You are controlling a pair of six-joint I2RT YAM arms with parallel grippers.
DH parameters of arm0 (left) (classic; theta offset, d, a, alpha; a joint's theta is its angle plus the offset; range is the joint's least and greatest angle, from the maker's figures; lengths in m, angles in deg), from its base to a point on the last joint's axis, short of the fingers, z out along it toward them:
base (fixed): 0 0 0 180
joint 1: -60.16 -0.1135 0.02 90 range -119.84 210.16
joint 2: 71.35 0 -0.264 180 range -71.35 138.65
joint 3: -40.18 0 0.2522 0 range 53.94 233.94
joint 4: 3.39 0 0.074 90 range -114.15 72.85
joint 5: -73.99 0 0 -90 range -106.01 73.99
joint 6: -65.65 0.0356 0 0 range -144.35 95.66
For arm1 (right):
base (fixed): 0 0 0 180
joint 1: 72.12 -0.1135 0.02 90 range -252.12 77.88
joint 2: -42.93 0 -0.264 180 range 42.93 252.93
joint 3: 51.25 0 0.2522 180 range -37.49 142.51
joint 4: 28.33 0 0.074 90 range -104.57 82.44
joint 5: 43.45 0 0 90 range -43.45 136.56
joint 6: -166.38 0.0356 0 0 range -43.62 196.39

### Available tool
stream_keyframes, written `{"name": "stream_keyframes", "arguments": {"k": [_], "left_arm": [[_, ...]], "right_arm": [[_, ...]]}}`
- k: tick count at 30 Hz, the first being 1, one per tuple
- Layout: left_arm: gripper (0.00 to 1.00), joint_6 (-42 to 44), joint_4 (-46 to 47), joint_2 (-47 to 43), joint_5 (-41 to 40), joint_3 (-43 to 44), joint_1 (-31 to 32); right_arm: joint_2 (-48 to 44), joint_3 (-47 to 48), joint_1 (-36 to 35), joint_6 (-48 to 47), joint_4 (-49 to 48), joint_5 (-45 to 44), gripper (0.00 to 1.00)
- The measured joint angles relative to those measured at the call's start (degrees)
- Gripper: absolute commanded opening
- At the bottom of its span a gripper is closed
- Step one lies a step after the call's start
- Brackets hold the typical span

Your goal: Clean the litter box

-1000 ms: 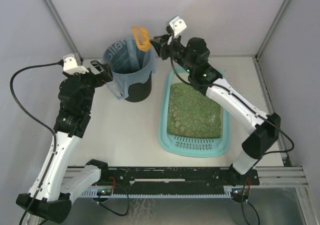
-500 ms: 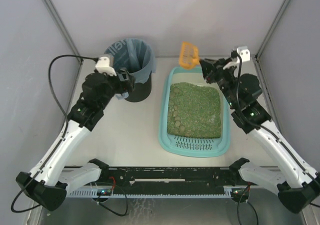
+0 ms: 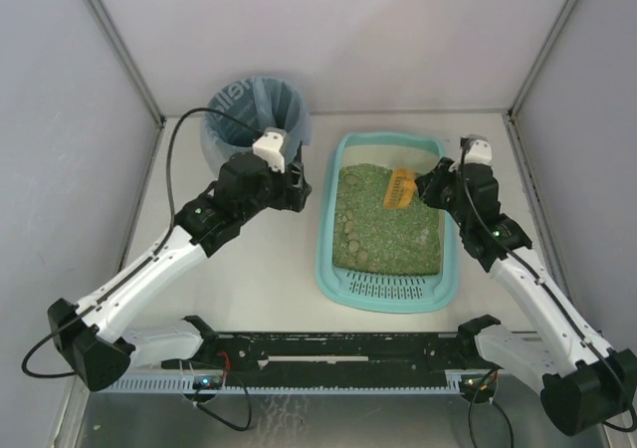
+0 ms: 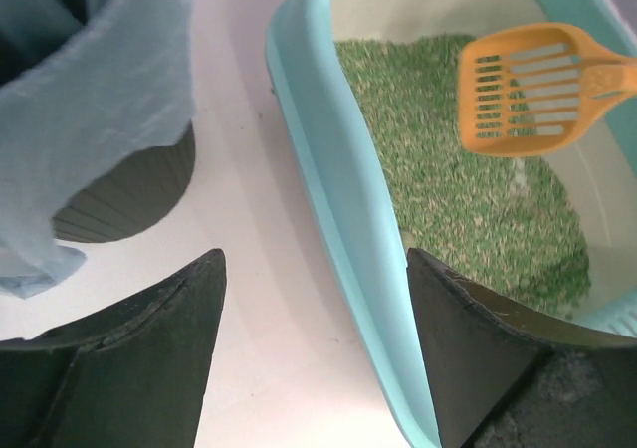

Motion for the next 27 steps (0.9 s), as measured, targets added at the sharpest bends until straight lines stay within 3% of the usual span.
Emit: {"name": "stream_keyframes", "arguments": {"k": [9,22,27], "left_arm": [[0.76,1.4,-5.0,4.3,1.6,3.1,3.0],[0.76,2.0,-6.4,4.4,1.5,3.3,2.9],[0.76,2.1,-6.4,4.5,1.2,3.3,2.9]], "right_arm": [[13.2,-3.2,0.4,5.6,-5.0,4.3,0.0],[41.0,2.1,3.5,19.0,-33.8,14.4,0.0],[45.0,2.4,4.2,22.2,-39.0,18.7,0.0]]}}
